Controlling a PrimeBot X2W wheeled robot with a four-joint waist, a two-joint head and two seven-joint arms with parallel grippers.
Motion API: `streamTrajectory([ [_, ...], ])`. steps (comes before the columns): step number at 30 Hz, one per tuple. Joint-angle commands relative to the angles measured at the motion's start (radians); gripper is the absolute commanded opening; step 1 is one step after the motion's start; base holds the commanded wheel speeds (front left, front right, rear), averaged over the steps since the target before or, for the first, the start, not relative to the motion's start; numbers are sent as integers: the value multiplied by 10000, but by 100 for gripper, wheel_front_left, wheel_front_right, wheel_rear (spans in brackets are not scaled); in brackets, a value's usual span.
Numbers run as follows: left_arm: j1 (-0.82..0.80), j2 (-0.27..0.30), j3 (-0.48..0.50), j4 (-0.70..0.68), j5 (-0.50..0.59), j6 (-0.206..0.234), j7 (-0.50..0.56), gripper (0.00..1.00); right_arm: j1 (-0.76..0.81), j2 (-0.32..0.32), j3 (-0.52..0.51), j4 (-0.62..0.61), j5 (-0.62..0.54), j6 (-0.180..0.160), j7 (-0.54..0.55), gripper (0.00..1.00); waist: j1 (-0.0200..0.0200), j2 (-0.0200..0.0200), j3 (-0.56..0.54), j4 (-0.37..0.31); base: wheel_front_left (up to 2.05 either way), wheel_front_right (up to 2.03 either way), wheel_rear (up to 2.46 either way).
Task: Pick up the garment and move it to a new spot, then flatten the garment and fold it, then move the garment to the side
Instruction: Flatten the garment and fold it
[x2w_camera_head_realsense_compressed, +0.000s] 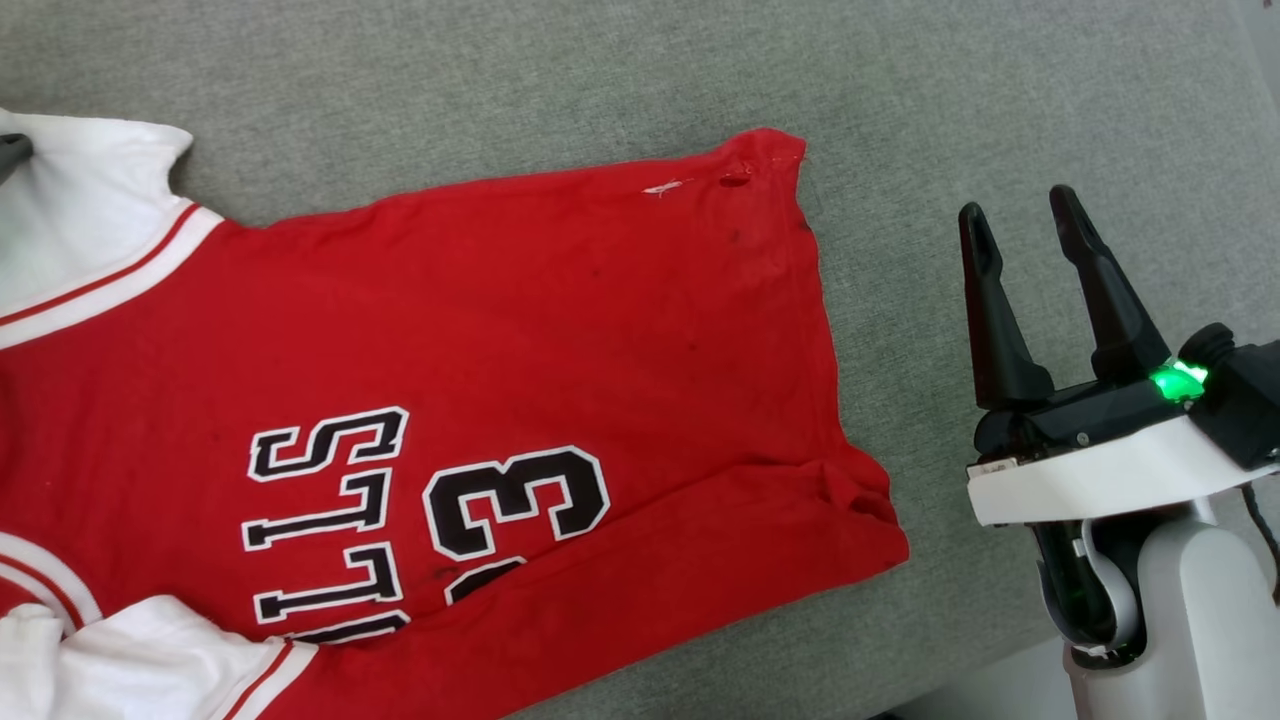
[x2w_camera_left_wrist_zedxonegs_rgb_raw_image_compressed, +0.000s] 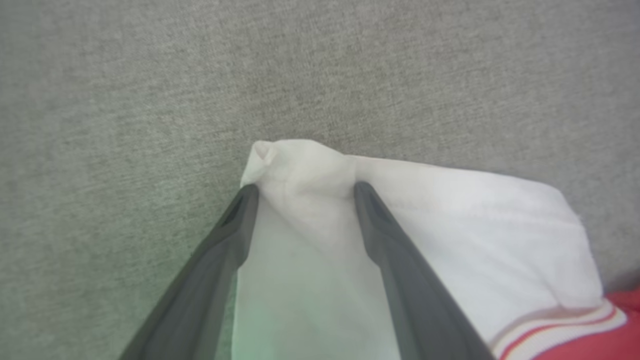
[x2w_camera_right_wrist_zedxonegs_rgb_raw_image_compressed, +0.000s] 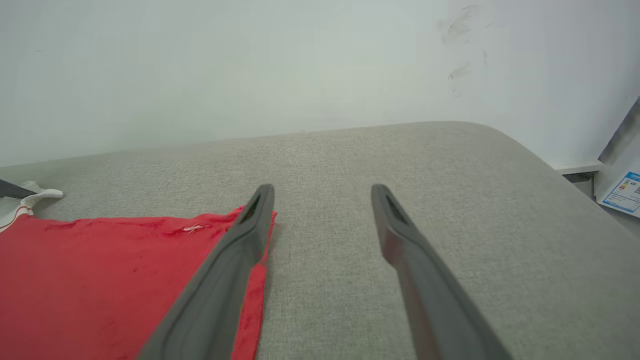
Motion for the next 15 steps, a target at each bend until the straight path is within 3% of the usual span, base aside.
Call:
streamTrajectory([
  [1, 660, -160, -450, 606, -61, 162, 595, 100, -177, 51, 21, 51, 57, -4, -61, 100, 0, 0, 46, -64, 0, 0, 0],
  [2, 797, -217, -504, 708, -129, 234, 777, 77, -190, 53, 24, 76, 82, -4, -70, 100, 0, 0, 48, -76, 0, 0, 0],
  [4, 945, -385, -496, 796, -316, 327, 967, 0, -183, 58, 64, 133, 163, -4, -13, 100, 0, 0, 30, -90, 0, 0, 0],
  [8, 975, -594, -333, 791, -444, 358, 555, 0, -232, 37, 98, 158, 343, -4, 130, 100, 0, 0, -88, -37, 0, 0, 0],
  [15, 460, -903, -38, 659, -442, -4, -633, 0, -446, -360, 64, 680, 1287, -4, 1049, 100, 0, 0, -622, 416, 0, 0, 0],
])
